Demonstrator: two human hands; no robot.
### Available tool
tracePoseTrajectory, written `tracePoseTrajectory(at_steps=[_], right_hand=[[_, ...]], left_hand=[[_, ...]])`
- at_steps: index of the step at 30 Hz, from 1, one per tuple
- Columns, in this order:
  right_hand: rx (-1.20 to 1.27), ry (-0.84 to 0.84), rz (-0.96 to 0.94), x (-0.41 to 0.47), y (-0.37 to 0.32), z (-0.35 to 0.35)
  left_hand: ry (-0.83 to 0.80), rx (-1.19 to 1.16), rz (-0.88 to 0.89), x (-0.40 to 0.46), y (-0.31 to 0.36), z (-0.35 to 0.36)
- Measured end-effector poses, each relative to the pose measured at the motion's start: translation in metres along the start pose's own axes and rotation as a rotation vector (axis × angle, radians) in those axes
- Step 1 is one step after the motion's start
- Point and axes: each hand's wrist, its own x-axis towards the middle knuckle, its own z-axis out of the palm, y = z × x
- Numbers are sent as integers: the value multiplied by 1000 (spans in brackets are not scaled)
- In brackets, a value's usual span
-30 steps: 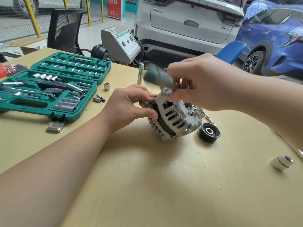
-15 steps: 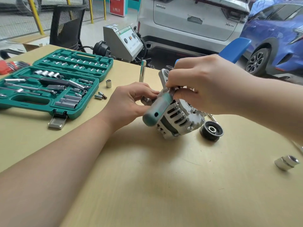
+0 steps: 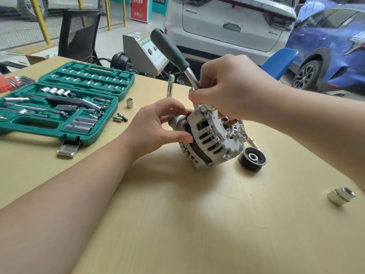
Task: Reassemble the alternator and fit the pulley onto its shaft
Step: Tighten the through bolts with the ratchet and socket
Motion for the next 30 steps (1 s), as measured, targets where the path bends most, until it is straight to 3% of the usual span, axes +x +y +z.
tracePoseTrajectory(at_steps=[6, 9, 14, 18, 22, 30], right_hand=[[-315, -91, -678, -20, 24, -11], [-464, -25, -822, -23, 37, -11], [-442, 59, -791, -25, 35, -3], [-380, 68, -715, -27, 28, 1], [-311, 80, -576, -22, 21, 3], [-211, 106, -272, -12, 10, 9]], left_hand=[[23, 23, -37, 3, -2, 1], [18, 29, -26, 2, 3, 3], [-37, 62, -32, 1, 6, 2], [-119, 271, 40, 2, 9, 6], [-43, 201, -38, -1, 10, 10], [-56, 272, 46, 1, 11, 10]])
